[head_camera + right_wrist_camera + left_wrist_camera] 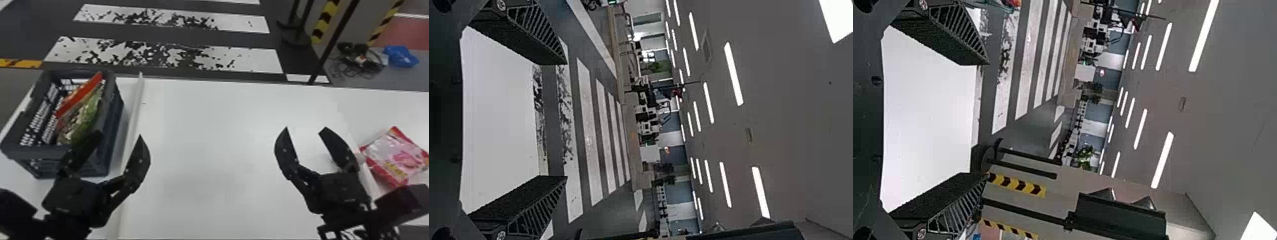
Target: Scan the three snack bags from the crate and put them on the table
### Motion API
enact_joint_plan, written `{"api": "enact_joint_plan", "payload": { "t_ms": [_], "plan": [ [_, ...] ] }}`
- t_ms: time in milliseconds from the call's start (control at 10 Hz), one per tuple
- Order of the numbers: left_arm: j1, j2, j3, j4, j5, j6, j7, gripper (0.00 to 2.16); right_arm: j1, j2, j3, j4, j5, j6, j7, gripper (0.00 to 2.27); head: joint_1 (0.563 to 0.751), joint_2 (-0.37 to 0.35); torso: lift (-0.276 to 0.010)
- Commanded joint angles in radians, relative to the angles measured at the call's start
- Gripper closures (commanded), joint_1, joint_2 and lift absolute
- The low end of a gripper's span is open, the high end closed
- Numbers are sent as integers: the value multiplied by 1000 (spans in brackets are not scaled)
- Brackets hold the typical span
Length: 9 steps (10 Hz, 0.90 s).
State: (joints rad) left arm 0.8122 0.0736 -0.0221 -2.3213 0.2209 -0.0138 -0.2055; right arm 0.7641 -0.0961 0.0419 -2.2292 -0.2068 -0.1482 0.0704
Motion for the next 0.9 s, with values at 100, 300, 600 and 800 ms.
{"api": "enact_joint_plan", "payload": {
  "t_ms": [100, 300, 600, 800],
  "plan": [
    [15, 0, 99, -12, 37, -8, -3, 76, 9, -5, 7, 23, 9, -43, -14, 66, 695, -28, -94],
    [-25, -2, 238, -26, 94, 4, -17, 76, 26, -11, 3, 13, 10, -46, -14, 66, 695, 22, -94],
    [-125, 0, 375, -21, 124, 240, -25, 76, 29, -45, 3, 14, 14, -43, -15, 66, 695, 160, -94],
    [-163, -3, 369, -1, 103, 338, -26, 83, 23, -63, 4, 28, 17, -43, -27, 66, 695, 192, -94]
  ]
}}
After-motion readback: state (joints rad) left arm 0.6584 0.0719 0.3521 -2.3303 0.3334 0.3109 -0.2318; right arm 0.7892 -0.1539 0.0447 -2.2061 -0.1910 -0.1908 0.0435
